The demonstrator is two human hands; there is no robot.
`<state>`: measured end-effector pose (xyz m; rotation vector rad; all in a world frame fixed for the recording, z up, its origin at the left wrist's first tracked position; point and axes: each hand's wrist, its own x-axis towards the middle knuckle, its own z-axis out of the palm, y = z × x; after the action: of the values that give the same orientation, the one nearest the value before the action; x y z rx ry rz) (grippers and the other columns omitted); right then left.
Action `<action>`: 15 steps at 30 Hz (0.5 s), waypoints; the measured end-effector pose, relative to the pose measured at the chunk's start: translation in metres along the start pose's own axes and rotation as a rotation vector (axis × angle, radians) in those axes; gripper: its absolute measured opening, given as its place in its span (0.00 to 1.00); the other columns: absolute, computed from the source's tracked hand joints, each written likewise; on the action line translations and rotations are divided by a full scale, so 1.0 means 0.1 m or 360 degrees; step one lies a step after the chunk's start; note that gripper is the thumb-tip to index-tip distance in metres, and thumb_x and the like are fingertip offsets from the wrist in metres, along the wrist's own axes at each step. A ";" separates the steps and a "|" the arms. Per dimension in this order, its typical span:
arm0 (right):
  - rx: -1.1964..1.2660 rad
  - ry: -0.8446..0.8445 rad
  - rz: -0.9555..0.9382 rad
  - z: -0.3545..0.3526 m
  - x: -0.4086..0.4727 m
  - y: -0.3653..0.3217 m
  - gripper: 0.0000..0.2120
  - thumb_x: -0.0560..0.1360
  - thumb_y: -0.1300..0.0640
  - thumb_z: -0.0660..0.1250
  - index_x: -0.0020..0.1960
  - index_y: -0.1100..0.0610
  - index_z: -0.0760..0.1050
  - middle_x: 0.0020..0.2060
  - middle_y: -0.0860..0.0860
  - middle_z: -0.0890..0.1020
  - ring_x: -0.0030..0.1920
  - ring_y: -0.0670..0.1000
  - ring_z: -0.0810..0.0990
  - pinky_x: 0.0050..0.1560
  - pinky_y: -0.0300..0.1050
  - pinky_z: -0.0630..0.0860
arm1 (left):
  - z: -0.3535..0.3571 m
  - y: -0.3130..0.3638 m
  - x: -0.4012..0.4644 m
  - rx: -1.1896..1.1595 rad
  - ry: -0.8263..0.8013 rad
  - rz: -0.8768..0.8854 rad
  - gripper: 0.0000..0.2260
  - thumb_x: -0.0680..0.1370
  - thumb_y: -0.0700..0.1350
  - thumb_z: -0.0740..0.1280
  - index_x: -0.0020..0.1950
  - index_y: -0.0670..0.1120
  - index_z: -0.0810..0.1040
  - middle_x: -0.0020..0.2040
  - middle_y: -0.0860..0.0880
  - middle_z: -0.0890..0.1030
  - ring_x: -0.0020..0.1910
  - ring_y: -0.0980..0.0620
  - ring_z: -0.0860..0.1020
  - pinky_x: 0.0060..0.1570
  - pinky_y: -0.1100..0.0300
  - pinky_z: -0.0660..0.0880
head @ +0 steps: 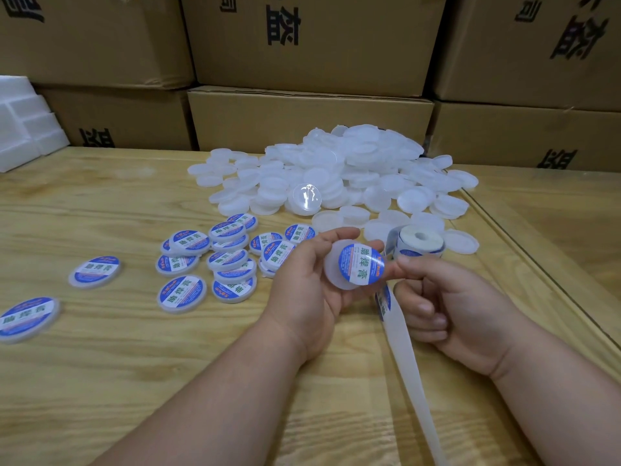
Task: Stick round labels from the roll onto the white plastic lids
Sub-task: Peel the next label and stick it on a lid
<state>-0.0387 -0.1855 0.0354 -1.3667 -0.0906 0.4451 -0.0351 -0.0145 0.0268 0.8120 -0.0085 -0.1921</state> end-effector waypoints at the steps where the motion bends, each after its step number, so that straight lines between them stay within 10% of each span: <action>1: -0.0007 -0.0013 0.0002 0.00 0.00 0.00 0.14 0.67 0.46 0.68 0.44 0.55 0.85 0.23 0.49 0.63 0.20 0.45 0.56 0.20 0.34 0.53 | 0.00 0.00 0.00 0.0001 -0.0011 -0.0002 0.14 0.83 0.42 0.52 0.57 0.39 0.75 0.56 0.32 0.83 0.58 0.35 0.82 0.44 0.48 0.84; 15: -0.0063 -0.0049 -0.0017 0.01 -0.01 -0.01 0.15 0.69 0.46 0.67 0.44 0.54 0.86 0.22 0.48 0.62 0.21 0.45 0.55 0.22 0.33 0.55 | -0.02 -0.03 0.03 0.0048 -0.0069 0.0016 0.13 0.81 0.36 0.52 0.58 0.40 0.75 0.51 0.37 0.86 0.42 0.39 0.86 0.40 0.51 0.83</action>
<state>-0.0397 -0.1853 0.0370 -1.3978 -0.1322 0.4577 -0.0326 -0.0158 0.0230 0.8376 -0.0566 -0.2002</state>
